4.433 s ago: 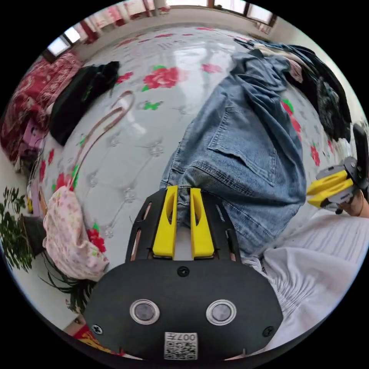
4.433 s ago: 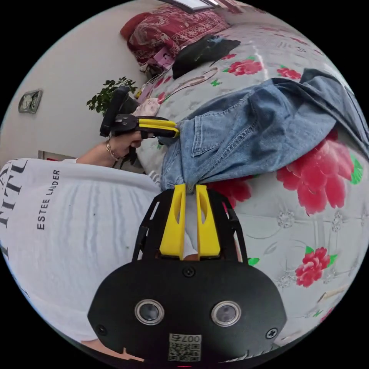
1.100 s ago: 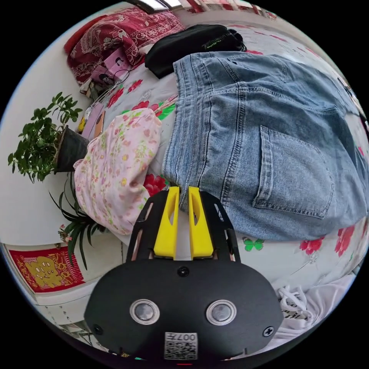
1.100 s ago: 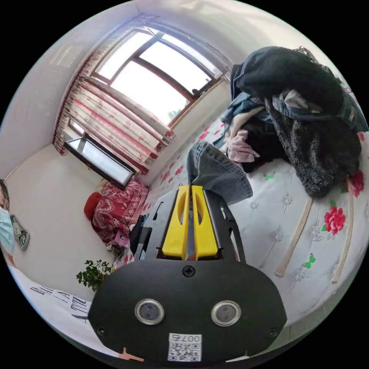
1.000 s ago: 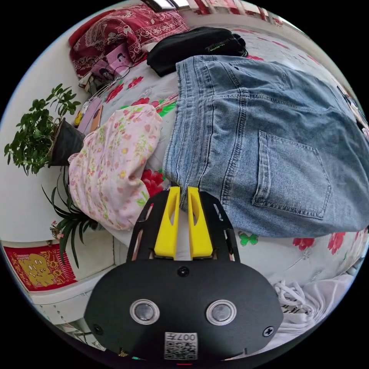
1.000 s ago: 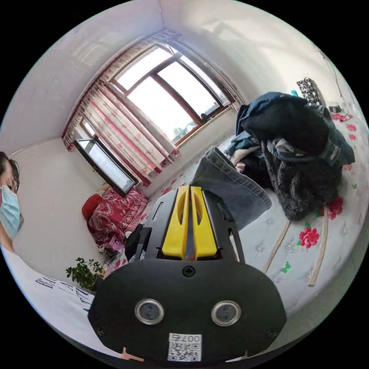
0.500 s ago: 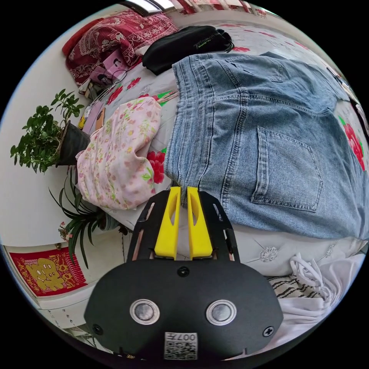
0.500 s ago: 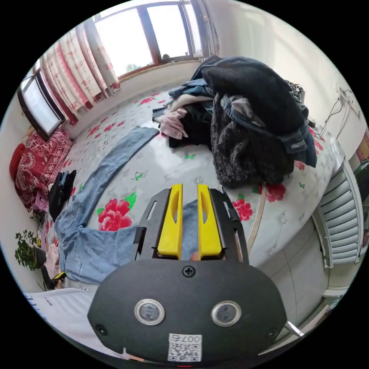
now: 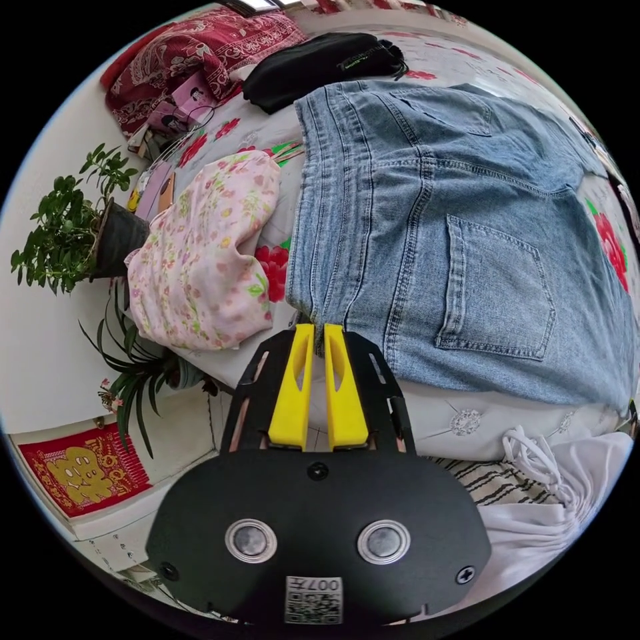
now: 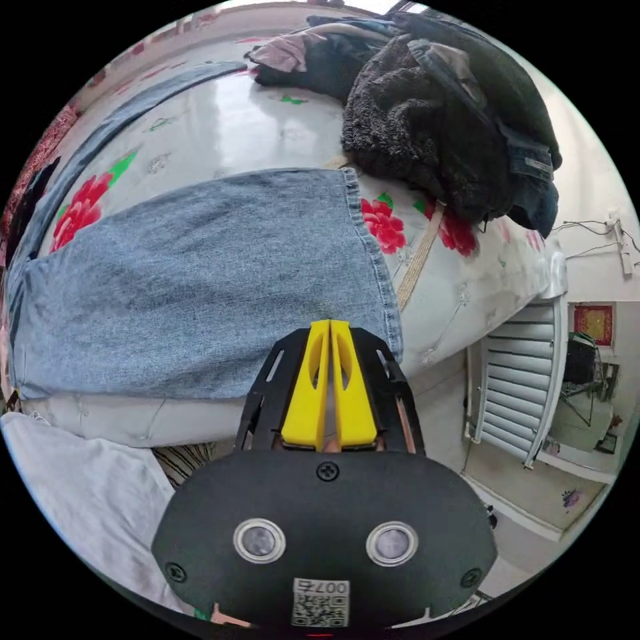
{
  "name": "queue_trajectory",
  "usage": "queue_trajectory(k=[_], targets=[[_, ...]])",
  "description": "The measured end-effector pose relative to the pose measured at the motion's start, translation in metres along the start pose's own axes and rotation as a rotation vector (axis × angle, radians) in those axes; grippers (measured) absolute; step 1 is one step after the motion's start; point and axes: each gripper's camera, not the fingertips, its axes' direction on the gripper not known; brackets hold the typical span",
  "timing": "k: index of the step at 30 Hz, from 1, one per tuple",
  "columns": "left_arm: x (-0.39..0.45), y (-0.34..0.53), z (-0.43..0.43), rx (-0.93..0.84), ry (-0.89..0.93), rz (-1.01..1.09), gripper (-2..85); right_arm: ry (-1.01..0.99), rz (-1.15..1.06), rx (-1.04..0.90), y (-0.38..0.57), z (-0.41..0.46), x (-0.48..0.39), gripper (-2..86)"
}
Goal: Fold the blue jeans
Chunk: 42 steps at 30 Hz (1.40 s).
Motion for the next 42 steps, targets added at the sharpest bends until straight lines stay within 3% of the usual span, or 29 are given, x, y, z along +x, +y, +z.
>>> queue_trajectory(k=[4, 9, 14, 20, 28, 34, 40, 42], targets=[[-0.016, 0.031, -0.026, 0.064, 0.030, -0.037, 0.1, -0.019, 0.082, 0.038, -0.013, -0.021, 0.007, 0.1], [-0.050, 0.056, -0.074, 0.176, 0.087, -0.150, 0.4, -0.251, 0.051, 0.223, -0.044, -0.076, -0.010, 1.7], [-0.055, -0.003, -0.108, 0.296, 0.145, -0.103, 6.0, -0.431, -0.088, 0.286, -0.122, -0.110, -0.070, 4.1], [-0.034, -0.144, -0.120, 0.387, 0.169, 0.041, 8.7, -0.430, -0.309, 0.365, -0.261, -0.162, -0.187, 6.1], [0.004, -0.302, -0.054, 0.238, 0.131, 0.145, 7.9, -0.407, -0.466, 0.312, -0.449, -0.171, -0.332, 7.8], [0.020, -0.296, -0.033, 0.281, 0.066, 0.225, 6.9, -0.249, -0.511, 0.130, -0.543, -0.113, -0.408, 8.2], [0.007, -0.296, -0.050, 0.250, 0.104, 0.232, 1.5, -0.301, -0.438, 0.134, -0.554, -0.109, -0.394, 1.1], [-0.005, -0.285, -0.075, 0.294, 0.140, 0.199, 0.4, -0.384, -0.414, 0.251, -0.536, -0.135, -0.364, 0.3]])
